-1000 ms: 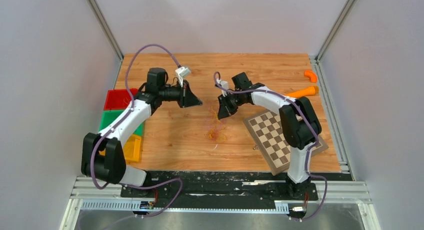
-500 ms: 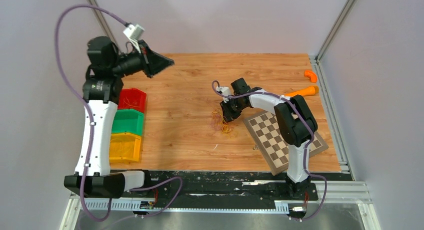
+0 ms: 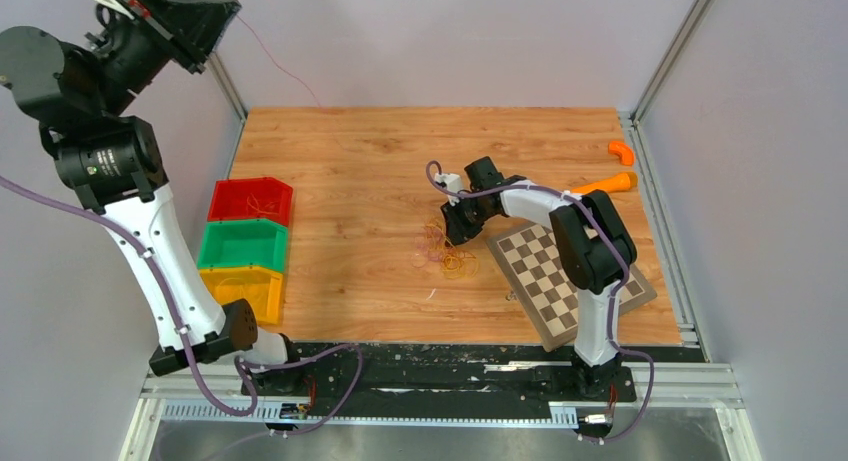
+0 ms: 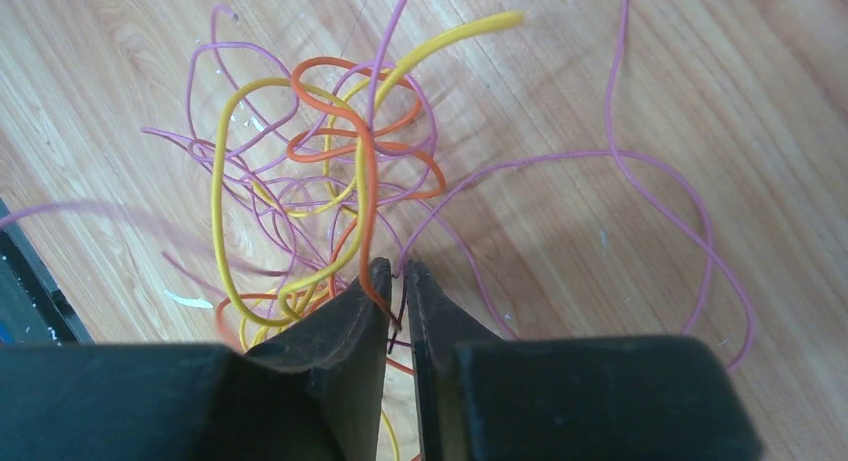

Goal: Untangle the cables

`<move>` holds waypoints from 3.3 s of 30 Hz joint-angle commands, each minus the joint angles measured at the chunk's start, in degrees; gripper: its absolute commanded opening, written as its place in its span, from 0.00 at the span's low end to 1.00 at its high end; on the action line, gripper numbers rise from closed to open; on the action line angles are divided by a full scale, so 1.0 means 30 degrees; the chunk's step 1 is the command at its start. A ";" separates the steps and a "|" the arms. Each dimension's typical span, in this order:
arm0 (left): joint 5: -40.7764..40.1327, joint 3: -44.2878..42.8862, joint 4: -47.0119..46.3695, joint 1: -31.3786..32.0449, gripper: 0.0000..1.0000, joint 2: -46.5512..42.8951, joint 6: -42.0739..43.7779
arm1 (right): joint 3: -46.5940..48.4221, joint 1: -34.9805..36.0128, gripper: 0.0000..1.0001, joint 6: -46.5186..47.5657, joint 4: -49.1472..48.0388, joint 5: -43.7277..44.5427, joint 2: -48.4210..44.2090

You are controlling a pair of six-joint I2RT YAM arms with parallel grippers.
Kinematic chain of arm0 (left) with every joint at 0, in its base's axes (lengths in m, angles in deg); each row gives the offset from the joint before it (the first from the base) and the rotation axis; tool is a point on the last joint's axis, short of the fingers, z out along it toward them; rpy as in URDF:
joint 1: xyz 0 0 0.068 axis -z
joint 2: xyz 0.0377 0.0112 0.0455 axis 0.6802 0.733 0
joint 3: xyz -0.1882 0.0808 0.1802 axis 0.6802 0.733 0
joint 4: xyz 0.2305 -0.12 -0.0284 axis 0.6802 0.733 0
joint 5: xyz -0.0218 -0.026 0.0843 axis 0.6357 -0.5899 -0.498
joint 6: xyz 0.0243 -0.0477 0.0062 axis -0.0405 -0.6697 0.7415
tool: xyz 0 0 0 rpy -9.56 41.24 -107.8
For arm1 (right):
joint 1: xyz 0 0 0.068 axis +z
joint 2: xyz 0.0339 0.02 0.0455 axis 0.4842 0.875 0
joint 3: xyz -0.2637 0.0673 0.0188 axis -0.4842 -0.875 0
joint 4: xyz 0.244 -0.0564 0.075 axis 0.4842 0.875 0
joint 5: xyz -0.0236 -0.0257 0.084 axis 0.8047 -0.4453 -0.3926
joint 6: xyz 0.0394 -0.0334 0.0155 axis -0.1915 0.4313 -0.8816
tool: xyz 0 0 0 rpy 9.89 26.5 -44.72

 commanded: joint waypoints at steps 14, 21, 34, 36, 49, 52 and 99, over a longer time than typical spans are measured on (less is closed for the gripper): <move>-0.7160 -0.4051 -0.1148 -0.6411 0.00 0.0503 -0.1968 | -0.0970 -0.1071 0.18 0.1168 0.1060 0.2127 0.0686; -0.5208 -0.0721 0.0891 -0.7219 0.00 -0.0025 -0.0666 | -0.1192 -0.1366 0.12 0.0910 0.1133 0.1661 0.0277; -0.5319 0.5266 0.2038 -0.8678 0.00 -0.2396 0.3614 | -0.0937 -0.1353 0.13 0.0787 0.1551 0.0893 0.0016; -0.4927 0.5747 0.1853 -0.8846 0.00 -0.2554 0.3672 | -0.0919 -0.1352 0.13 0.0788 0.1588 0.0882 -0.0036; -0.5246 0.8809 0.3015 -0.9618 0.00 -0.3866 0.6102 | -0.1059 -0.1370 0.14 0.0728 0.1608 0.0721 -0.0016; -0.5970 0.9756 0.3083 -0.9918 0.00 -0.4063 0.6993 | -0.1066 -0.1370 0.14 0.0787 0.1610 0.0742 0.0029; -0.8030 2.5465 0.4125 -1.0047 0.00 -0.1961 1.9537 | -0.0846 -0.1463 0.14 0.1220 0.2284 0.0403 0.0400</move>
